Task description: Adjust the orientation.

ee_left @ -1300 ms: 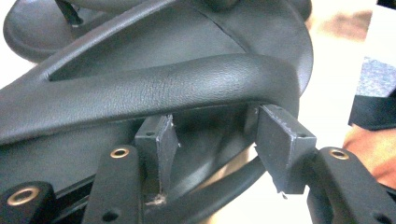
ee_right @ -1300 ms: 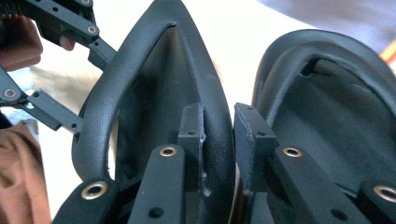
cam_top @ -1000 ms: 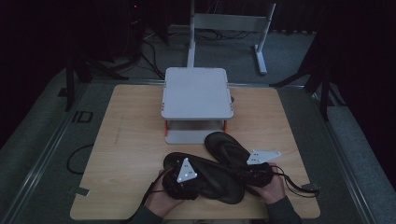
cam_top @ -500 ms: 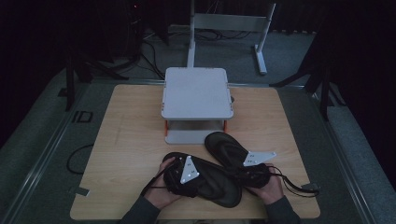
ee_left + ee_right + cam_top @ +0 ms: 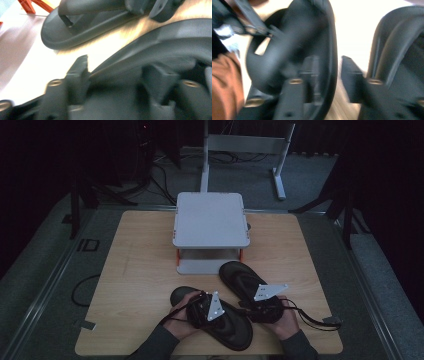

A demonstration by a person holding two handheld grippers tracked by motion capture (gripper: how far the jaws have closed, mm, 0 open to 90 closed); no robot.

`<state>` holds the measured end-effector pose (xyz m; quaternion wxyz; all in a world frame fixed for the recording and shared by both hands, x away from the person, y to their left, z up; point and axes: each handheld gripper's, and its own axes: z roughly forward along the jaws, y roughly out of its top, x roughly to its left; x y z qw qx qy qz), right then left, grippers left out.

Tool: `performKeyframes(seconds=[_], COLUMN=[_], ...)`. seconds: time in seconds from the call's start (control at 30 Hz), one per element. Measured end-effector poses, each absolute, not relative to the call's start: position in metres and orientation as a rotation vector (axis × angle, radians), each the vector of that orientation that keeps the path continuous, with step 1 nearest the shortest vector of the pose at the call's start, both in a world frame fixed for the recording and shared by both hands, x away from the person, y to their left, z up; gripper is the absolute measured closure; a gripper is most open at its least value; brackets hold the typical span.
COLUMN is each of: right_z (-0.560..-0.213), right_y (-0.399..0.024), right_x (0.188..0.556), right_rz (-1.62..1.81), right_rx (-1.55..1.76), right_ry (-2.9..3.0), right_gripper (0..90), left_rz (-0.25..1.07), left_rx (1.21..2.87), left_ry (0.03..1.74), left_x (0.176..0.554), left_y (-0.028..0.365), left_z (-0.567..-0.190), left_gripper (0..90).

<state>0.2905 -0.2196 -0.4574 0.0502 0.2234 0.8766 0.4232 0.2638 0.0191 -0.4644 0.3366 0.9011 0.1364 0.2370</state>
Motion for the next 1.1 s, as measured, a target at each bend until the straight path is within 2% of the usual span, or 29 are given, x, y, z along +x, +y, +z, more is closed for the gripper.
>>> performKeyframes(seconds=[0.1, 0.2, 0.43, 0.6, 0.7, 0.9, 1.1], right_z=[-0.451, -0.445, -0.44, -0.441, -0.442, -0.443, -0.443], right_y=[-0.226, -0.235, -0.248, -0.248, -0.247, -0.247, -0.248], right_x=[0.291, 0.292, 0.293, 0.294, 0.295, 0.294, 0.294], right_rz=[1.311, 1.381, 1.389, 1.385, 1.378, 1.359, 1.356], right_rx=[0.72, 0.76, 0.814, 0.815, 0.819, 0.818, 0.818], right_ry=[2.608, 2.558, 2.497, 2.491, 2.494, 2.496, 2.494], right_gripper=[51.8, 51.2, 50.7, 50.6, 50.5, 50.5, 50.3], left_rz=[0.644, 0.637, 0.718, 0.743, 0.713, 0.598, 0.477], left_rx=[2.354, 2.352, 2.344, 2.322, 2.327, 2.334, 2.278], left_ry=[0.372, 0.398, 0.506, 0.674, 0.723, 0.682, 0.65], left_x=[0.261, 0.263, 0.261, 0.273, 0.284, 0.294, 0.302], left_y=[0.025, 0.033, 0.059, 0.083, 0.088, 0.091, 0.102], left_z=[-0.463, -0.463, -0.452, -0.444, -0.443, -0.453, -0.454], left_gripper=[45.4, 50.2, 58.8, 61.7, 62.6, 57.4, 42.5])
